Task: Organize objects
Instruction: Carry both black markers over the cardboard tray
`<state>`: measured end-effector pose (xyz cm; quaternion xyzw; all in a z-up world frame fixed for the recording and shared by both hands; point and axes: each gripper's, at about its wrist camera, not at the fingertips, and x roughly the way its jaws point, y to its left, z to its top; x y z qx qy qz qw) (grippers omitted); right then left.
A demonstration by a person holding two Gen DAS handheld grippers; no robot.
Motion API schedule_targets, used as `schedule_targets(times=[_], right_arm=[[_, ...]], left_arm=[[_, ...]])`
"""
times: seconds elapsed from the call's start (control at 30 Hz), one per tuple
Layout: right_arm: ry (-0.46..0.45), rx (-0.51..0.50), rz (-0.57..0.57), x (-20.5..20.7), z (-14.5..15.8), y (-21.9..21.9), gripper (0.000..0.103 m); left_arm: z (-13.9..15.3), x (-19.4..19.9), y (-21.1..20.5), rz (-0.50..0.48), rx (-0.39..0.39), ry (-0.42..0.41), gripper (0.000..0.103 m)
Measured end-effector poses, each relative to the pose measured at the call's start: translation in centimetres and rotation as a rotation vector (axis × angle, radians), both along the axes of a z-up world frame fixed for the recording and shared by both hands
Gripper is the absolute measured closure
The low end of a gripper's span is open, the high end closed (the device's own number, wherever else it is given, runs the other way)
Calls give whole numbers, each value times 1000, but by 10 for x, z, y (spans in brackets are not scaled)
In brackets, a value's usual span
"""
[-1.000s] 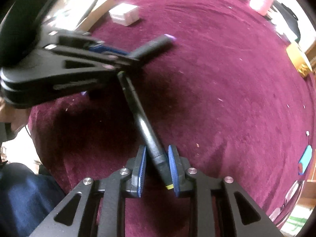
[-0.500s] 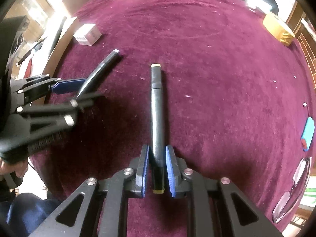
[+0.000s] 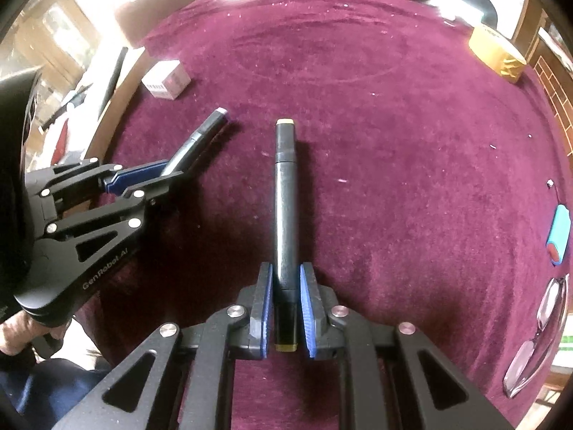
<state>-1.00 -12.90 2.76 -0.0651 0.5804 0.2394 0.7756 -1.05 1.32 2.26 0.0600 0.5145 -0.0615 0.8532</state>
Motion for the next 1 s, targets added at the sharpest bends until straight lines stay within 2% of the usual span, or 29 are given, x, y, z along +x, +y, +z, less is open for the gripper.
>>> schedule_targets(times=[0.53,1.0], right_arm=[[1,67,3,1,13,17,87],[-5,105,22,2,29,35,87]], left_arm=[[26,-12,17,34,54,-96,89],[44,-21,33,60,66,-154,89]])
